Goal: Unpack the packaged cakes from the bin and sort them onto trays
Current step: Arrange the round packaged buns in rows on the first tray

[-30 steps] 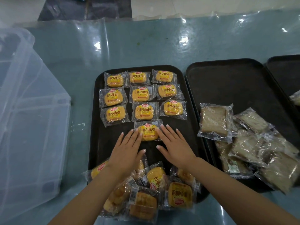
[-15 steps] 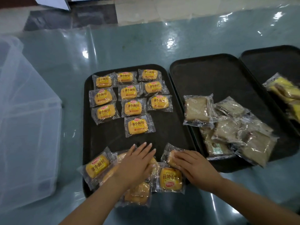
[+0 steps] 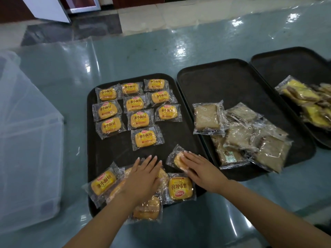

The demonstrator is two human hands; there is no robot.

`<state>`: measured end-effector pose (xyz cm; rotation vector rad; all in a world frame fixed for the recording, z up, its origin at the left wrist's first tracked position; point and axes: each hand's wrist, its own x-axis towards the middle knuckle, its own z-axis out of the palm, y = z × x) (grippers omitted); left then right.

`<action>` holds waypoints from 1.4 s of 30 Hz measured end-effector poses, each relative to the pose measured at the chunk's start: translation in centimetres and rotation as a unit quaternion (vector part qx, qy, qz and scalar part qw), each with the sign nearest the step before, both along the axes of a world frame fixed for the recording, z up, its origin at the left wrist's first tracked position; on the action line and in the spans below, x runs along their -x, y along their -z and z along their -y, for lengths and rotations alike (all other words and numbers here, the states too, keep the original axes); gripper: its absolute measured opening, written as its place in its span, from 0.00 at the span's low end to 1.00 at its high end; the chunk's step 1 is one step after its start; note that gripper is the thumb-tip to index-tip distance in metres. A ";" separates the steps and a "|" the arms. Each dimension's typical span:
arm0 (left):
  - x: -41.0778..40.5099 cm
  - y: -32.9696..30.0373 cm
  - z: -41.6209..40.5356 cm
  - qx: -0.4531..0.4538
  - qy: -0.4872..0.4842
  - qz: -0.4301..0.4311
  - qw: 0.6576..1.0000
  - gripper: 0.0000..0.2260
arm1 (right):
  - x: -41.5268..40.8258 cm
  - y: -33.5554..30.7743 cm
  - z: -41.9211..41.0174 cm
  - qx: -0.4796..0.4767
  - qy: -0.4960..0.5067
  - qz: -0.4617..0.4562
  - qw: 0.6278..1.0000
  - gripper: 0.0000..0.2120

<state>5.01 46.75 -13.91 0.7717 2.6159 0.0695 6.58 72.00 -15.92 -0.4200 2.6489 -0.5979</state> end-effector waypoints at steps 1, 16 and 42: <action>0.0 0.0 0.1 -0.003 -0.004 -0.001 1.000 0.48 | 0.2 0.0 0.1 0.000 0.006 0.010 1.000 0.35; 1.9 -1.6 -1.0 -0.020 -0.039 0.019 0.999 0.28 | 1.9 -2.3 2.7 0.126 0.111 0.034 0.985 0.22; 7.6 1.2 -1.4 -0.078 -0.107 -0.108 0.985 0.22 | 3.3 0.6 2.1 -0.100 -0.026 -0.167 0.980 0.21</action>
